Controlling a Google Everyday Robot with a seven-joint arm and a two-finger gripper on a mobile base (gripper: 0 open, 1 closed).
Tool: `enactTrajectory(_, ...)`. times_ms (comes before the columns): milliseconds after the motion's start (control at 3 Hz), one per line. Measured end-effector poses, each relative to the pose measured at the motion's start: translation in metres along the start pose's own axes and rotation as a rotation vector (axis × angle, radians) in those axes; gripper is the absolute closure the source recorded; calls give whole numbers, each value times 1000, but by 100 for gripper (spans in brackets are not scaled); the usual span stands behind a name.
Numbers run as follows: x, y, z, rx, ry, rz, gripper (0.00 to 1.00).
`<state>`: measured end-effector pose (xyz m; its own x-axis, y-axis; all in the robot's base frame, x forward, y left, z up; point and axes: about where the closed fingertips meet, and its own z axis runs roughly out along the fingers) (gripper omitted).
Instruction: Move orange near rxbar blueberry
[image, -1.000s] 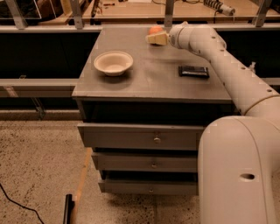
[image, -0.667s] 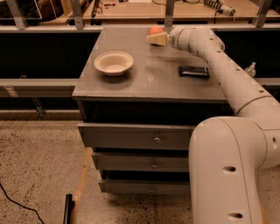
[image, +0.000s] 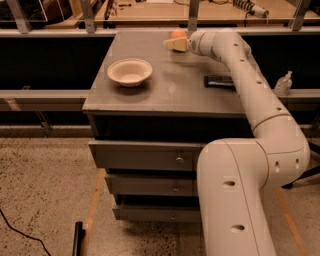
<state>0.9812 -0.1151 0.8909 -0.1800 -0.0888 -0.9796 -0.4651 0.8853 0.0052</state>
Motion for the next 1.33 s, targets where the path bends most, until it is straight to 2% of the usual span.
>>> enactTrajectory(667, 11, 12, 31, 15, 10, 1, 0)
enactTrajectory(1333, 13, 1, 45, 80, -30, 8, 0)
